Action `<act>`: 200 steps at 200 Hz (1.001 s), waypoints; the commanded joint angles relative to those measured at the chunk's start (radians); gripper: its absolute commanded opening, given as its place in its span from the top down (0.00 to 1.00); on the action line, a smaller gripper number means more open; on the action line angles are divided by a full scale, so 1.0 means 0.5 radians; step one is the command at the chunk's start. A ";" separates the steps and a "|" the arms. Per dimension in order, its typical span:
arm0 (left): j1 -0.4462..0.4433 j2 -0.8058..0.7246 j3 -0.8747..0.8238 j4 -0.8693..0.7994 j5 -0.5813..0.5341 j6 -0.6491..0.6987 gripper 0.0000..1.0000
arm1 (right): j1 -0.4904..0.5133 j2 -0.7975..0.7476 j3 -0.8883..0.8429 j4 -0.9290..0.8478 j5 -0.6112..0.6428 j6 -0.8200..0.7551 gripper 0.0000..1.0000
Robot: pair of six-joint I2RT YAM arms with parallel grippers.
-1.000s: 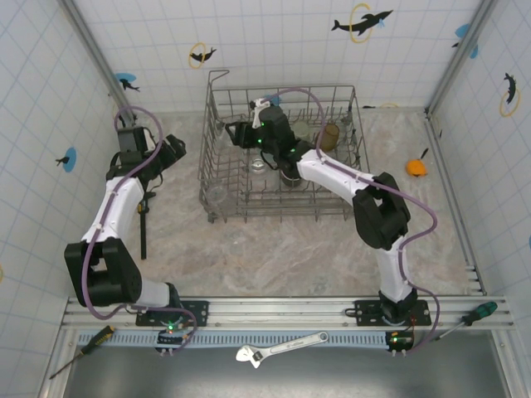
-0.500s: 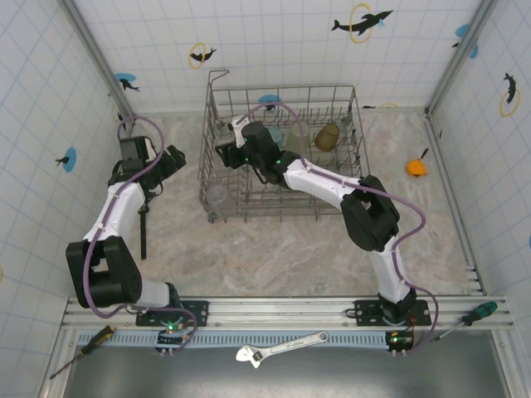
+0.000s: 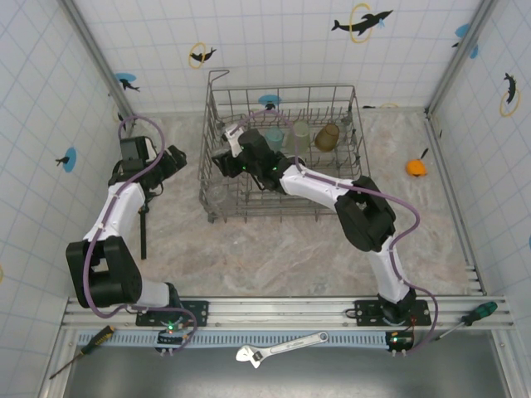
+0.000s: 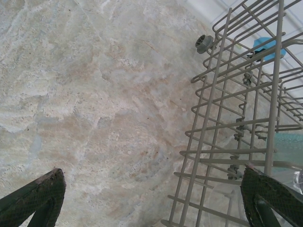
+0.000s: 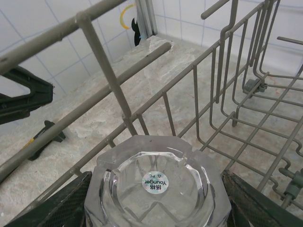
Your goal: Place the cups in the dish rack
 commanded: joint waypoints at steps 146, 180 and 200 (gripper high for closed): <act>0.018 -0.031 -0.019 0.026 0.055 0.029 0.03 | 0.073 0.103 -0.267 0.385 -0.068 -0.390 0.56; 0.018 -0.036 -0.022 0.028 0.053 0.023 0.03 | 0.082 0.057 -0.312 0.393 -0.074 -0.356 0.43; 0.018 -0.037 -0.025 0.031 0.053 0.023 0.03 | 0.088 0.024 -0.328 0.406 -0.077 -0.325 0.34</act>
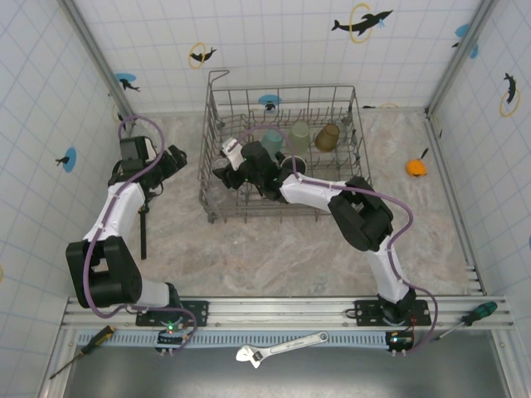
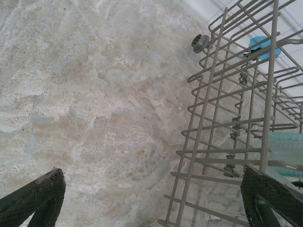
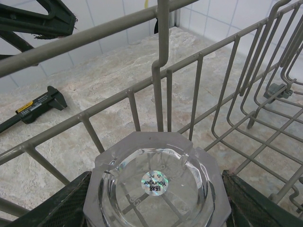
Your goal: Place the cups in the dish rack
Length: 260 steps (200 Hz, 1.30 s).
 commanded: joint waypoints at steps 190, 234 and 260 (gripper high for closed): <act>0.018 -0.081 -0.034 0.021 -0.086 0.037 0.03 | 0.011 -0.490 -0.272 0.148 0.057 0.411 0.00; 0.024 -0.113 -0.033 -0.007 -0.254 0.059 0.03 | 0.014 -0.715 -0.496 0.058 0.208 0.434 0.00; 0.026 -0.143 -0.058 0.008 -0.389 0.065 0.03 | 0.027 -0.879 -0.658 0.027 0.277 0.471 0.00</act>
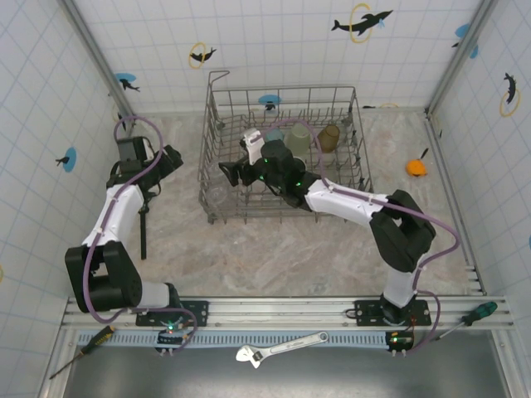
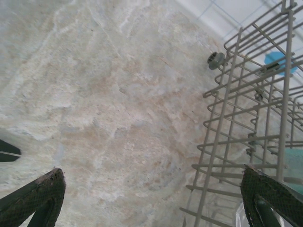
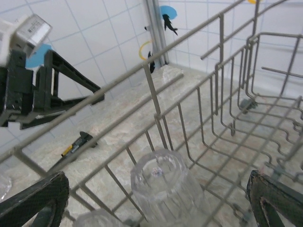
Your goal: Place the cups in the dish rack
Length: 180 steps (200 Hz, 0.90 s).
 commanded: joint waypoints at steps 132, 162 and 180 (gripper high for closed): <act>0.017 -0.355 -0.163 -0.388 -0.728 -0.061 0.03 | -0.050 -0.746 -0.520 -0.517 0.165 0.183 0.00; 0.018 -0.450 -0.187 -0.495 -0.755 -0.120 0.03 | -0.073 -0.872 -0.645 -0.599 0.143 0.169 0.00; 0.018 -0.488 -0.182 -0.575 -0.762 -0.154 0.03 | -0.100 -0.952 -0.729 -0.603 0.124 0.168 0.00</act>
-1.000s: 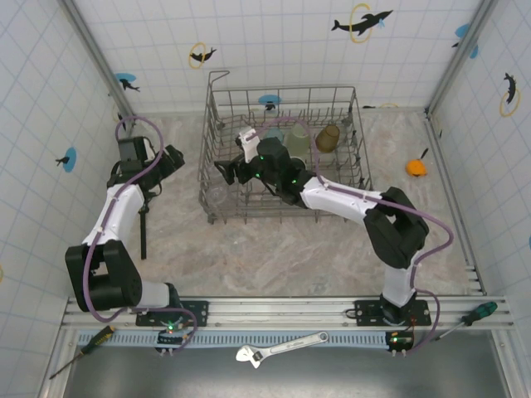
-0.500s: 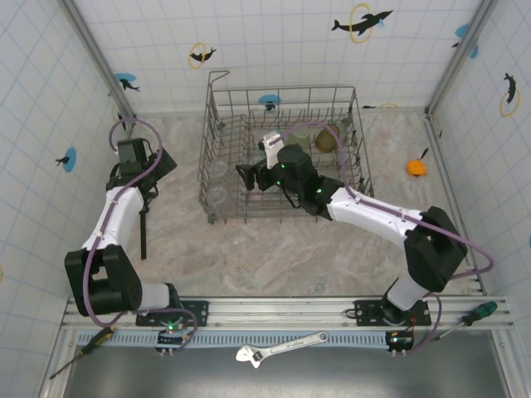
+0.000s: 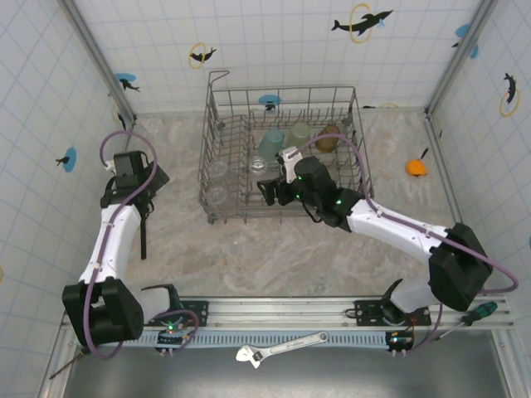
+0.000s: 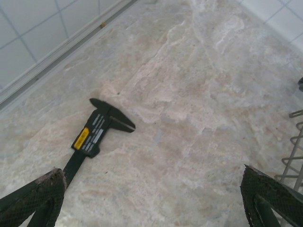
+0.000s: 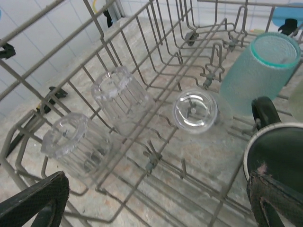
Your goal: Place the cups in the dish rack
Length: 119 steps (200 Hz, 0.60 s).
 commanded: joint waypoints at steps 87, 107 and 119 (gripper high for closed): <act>0.018 -0.141 0.041 -0.656 -0.349 -0.107 0.02 | -0.160 -0.482 -0.431 -0.021 -0.126 0.084 0.00; 0.015 -0.129 0.073 -0.760 -0.447 -0.150 0.02 | -0.189 -0.511 -0.474 -0.026 -0.149 0.100 0.00; 0.018 -0.130 0.081 -0.799 -0.510 -0.182 0.02 | -0.205 -0.530 -0.493 -0.030 -0.173 0.109 0.00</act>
